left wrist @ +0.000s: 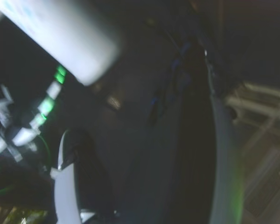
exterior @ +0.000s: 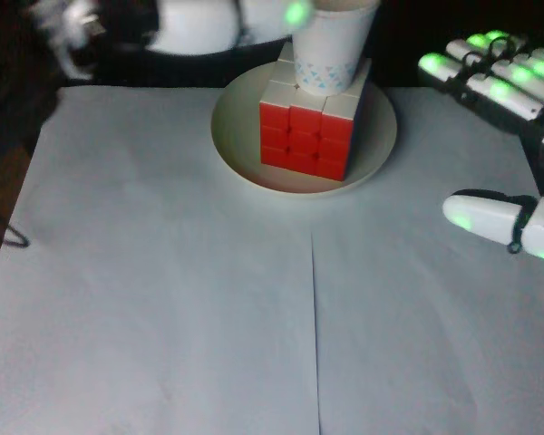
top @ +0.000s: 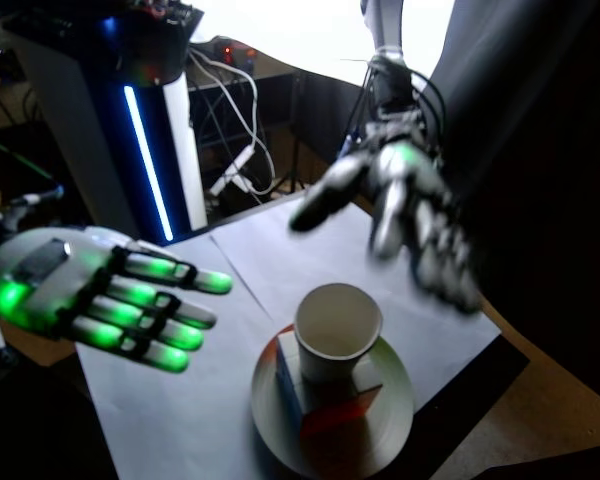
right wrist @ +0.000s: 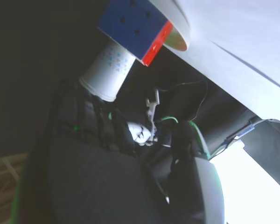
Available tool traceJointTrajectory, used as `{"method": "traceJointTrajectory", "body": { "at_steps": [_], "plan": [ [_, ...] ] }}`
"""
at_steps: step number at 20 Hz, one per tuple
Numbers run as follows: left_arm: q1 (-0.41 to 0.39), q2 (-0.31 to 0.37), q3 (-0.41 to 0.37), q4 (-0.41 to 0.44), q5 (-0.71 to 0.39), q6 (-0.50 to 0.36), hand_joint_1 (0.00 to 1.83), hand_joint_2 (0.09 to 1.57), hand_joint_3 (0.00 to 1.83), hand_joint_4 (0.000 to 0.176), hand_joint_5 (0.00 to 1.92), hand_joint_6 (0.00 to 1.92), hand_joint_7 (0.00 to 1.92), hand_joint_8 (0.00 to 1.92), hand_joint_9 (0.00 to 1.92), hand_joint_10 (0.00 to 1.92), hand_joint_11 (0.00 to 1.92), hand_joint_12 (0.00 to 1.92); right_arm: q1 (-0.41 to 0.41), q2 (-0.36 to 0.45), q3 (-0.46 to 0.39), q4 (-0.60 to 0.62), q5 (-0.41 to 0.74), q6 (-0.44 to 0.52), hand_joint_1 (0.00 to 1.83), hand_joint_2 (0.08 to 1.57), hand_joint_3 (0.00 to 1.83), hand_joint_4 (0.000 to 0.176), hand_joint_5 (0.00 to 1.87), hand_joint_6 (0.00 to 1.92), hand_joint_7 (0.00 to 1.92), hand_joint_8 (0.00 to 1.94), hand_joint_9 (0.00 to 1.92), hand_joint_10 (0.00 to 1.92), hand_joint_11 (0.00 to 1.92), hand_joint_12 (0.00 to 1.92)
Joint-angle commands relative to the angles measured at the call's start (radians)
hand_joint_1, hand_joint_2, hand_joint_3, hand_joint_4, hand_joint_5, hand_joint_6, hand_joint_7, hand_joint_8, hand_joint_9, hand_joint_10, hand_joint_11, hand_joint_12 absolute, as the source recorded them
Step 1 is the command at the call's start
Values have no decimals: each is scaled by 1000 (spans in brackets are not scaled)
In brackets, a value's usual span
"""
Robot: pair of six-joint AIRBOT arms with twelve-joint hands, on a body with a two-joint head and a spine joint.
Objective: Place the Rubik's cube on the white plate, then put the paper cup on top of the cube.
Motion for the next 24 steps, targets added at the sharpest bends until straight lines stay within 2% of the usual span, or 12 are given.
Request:
{"method": "traceJointTrajectory", "body": {
  "at_steps": [1,4,5,6,9,11,13,16,17,20,21,24],
  "plan": [
    [6,13,-7,-40,-168,1,392,1116,9,173,0,0,0,0,0,0,0,568,9,10,-3,3,152,0,105,1273,13,117,0,0,0,0,0,0,0,0],
    [72,65,-41,-83,-245,5,295,1193,8,168,0,0,0,0,0,0,0,487,9,30,-16,3,171,-14,191,1277,8,69,0,0,0,0,0,0,0,0],
    [105,92,-63,-107,-279,17,304,1239,3,161,0,0,0,0,0,0,0,195,9,38,-20,3,189,-14,191,1328,21,54,0,0,0,0,0,0,0,0],
    [132,115,-84,-123,-307,38,332,1250,3,148,0,0,0,0,0,0,0,38,10,43,-22,3,207,-14,183,1329,17,60,0,0,0,0,0,0,0,0],
    [214,185,-150,-170,-389,90,396,1260,8,176,0,0,0,0,0,0,0,0,10,58,-27,3,229,-24,102,1320,5,94,0,0,0,0,0,0,0,0],
    [255,217,-177,-198,-423,115,389,1251,0,176,0,0,0,0,0,0,0,0,14,75,-32,10,238,-36,155,1334,7,43,0,0,0,0,0,0,0,0],
    [299,252,-198,-219,-447,123,272,1227,0,176,0,0,0,0,0,0,0,0,17,113,-68,36,256,-111,200,1327,3,69,0,0,0,0,0,0,0,0],
    [335,288,-231,-236,-503,146,324,1213,0,176,0,0,0,0,0,0,0,0,17,152,-92,51,324,-121,188,1328,2,57,0,0,0,0,0,0,0,0],
    [346,299,-240,-236,-519,149,358,1267,14,176,0,0,0,0,0,0,0,0,17,163,-97,53,347,-121,271,1324,0,98,0,0,0,0,0,0,0,0],
    [388,334,-265,-266,-580,165,470,1257,0,176,0,0,0,0,0,0,0,0,17,185,-112,54,390,-121,499,1266,0,101,0,0,0,0,0,0,0,0],
    [404,348,-276,-281,-608,165,432,1275,7,176,0,0,0,0,0,0,0,0,17,195,-116,54,398,-121,438,1243,0,96,0,0,0,0,56,26,0,630],
    [460,380,-307,-328,-726,166,343,1432,13,176,0,0,0,0,0,0,25,27,17,243,-138,54,484,-121,408,1216,0,77,0,0,0,0,92,43,0,1048]
  ]
}}
